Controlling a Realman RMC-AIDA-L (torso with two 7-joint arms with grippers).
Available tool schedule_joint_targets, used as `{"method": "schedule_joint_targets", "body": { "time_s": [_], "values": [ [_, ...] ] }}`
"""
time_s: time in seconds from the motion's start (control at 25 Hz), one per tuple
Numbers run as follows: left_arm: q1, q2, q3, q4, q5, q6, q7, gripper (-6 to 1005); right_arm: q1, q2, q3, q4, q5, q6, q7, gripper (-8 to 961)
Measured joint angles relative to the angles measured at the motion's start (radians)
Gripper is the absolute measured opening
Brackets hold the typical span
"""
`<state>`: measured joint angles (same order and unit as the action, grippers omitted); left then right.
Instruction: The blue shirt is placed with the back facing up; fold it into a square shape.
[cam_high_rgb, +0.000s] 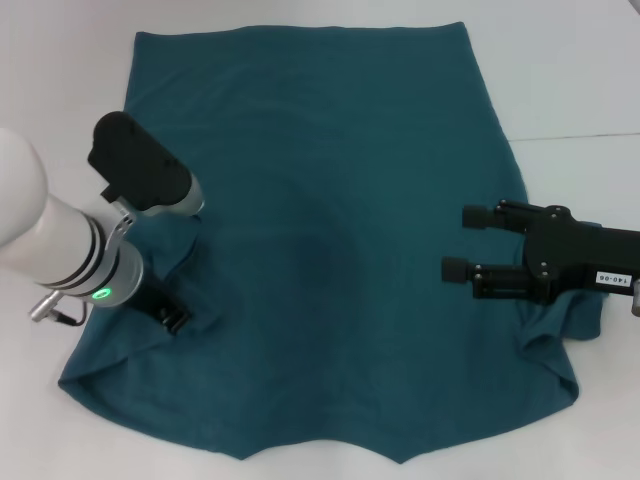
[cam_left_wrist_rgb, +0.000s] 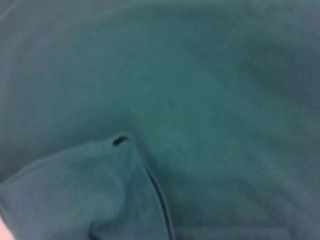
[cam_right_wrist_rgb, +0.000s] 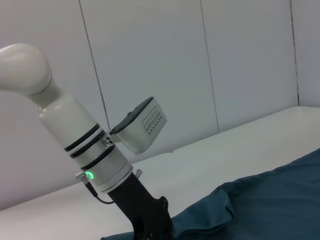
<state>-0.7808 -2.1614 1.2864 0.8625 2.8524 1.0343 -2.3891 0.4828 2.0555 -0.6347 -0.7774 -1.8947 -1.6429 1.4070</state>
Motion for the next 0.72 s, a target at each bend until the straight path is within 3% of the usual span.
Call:
{"method": "schedule_joint_targets", "body": {
  "time_s": [0.4,0.52,0.72],
  "values": [
    [-0.046,-0.006,-0.001,-0.016,-0.036,-0.036,-0.004,-1,-0.007,0.005,0.006,0.000,0.000,0.007,-0.005,912],
    [-0.026,-0.004,-0.007,0.043,-0.033,0.005,-0.005,-1,-0.008,0.002,0.008,0.001,0.000,0.012,-0.002,911],
    [0.059,-0.004,-0.012,0.227,-0.020,0.082,-0.014,-2,-0.009,0.002,0.009,0.001,0.000,0.014,-0.002,912]
  ]
}}
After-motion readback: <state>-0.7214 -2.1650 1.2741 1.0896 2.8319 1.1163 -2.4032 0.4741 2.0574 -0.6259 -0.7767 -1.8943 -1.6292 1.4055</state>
